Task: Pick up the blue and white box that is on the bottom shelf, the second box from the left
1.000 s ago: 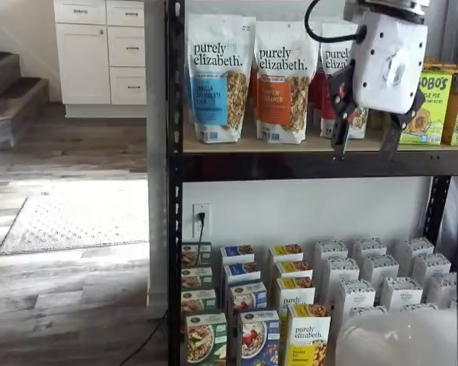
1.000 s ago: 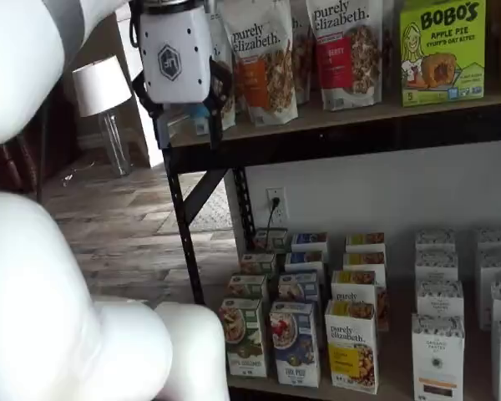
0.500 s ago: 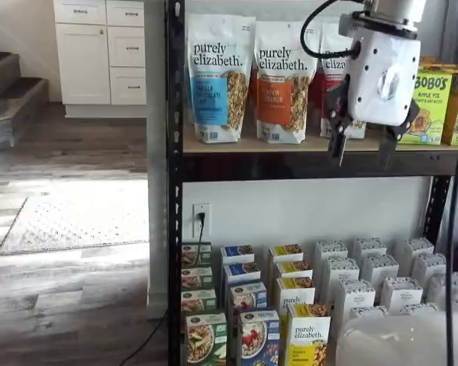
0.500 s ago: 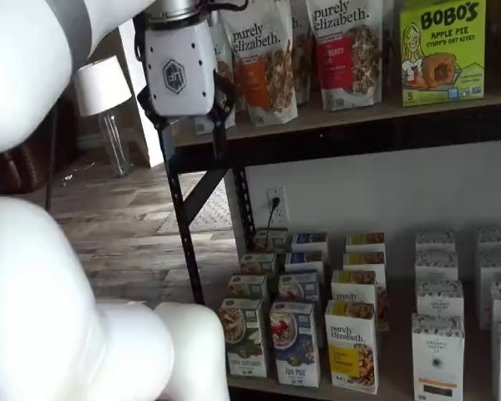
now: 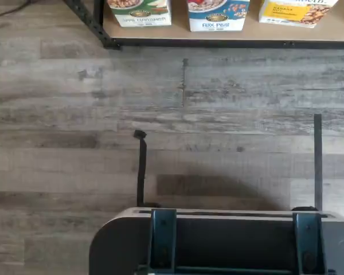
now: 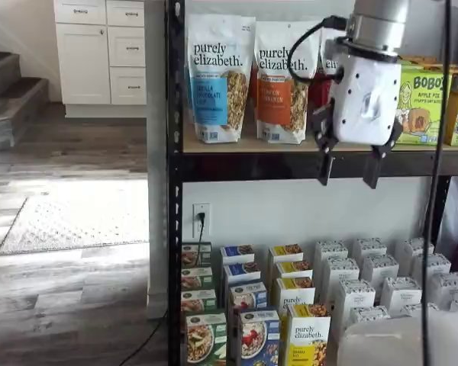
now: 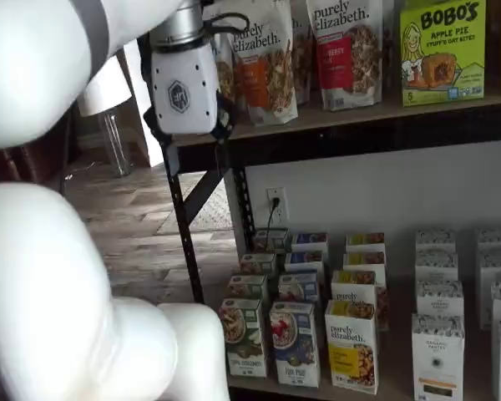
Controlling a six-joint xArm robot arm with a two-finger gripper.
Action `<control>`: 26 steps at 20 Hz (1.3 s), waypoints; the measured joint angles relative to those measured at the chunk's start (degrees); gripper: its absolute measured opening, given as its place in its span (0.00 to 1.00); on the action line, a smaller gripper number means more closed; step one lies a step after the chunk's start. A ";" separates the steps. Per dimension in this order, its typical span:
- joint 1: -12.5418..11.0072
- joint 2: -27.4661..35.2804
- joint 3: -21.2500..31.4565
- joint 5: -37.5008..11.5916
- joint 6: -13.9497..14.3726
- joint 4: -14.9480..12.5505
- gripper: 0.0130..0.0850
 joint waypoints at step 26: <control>0.75 7.31 17.24 -28.99 -1.25 -1.70 1.00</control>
